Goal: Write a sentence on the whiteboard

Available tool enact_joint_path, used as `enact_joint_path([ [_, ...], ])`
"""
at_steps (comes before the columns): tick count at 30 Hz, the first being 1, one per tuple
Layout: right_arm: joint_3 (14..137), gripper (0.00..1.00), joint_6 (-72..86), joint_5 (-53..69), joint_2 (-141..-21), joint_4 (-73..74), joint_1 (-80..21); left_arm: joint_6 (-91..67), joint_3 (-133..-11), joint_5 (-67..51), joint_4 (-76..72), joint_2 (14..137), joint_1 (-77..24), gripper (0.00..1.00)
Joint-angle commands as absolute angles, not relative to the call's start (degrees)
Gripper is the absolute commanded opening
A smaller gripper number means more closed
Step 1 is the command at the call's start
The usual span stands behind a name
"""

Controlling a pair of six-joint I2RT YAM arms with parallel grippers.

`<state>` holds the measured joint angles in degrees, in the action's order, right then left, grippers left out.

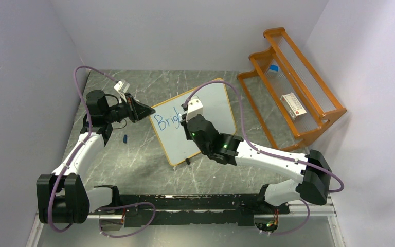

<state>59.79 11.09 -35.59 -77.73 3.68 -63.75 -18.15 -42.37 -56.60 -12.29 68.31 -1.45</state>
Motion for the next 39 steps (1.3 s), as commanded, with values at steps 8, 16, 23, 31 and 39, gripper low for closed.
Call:
enact_joint_path([
  [8,60.17,0.0,12.26,-36.97,-76.87,4.79,-63.27,-14.64,-41.39,-54.96,-5.71,70.07,-2.86,0.05],
  [16,58.83,0.0,14.11,-36.85,-76.03,6.71,-63.28,-14.61,-41.4,-54.91,-5.71,70.01,-2.82,0.05],
  [23,58.15,0.0,15.19,-36.28,-75.6,8.15,-63.36,-14.55,-41.4,-54.79,-5.63,70.05,-2.81,0.05],
  [31,57.74,0.0,15.86,-35.88,-75.42,8.91,-63.32,-14.43,-41.48,-54.68,-5.43,70.13,-2.86,0.05],
  [39,57.79,0.0,15.57,-35.89,-74.13,8.09,-63.36,-14.46,-41.48,-54.67,-5.43,70.14,-2.81,0.05],
])
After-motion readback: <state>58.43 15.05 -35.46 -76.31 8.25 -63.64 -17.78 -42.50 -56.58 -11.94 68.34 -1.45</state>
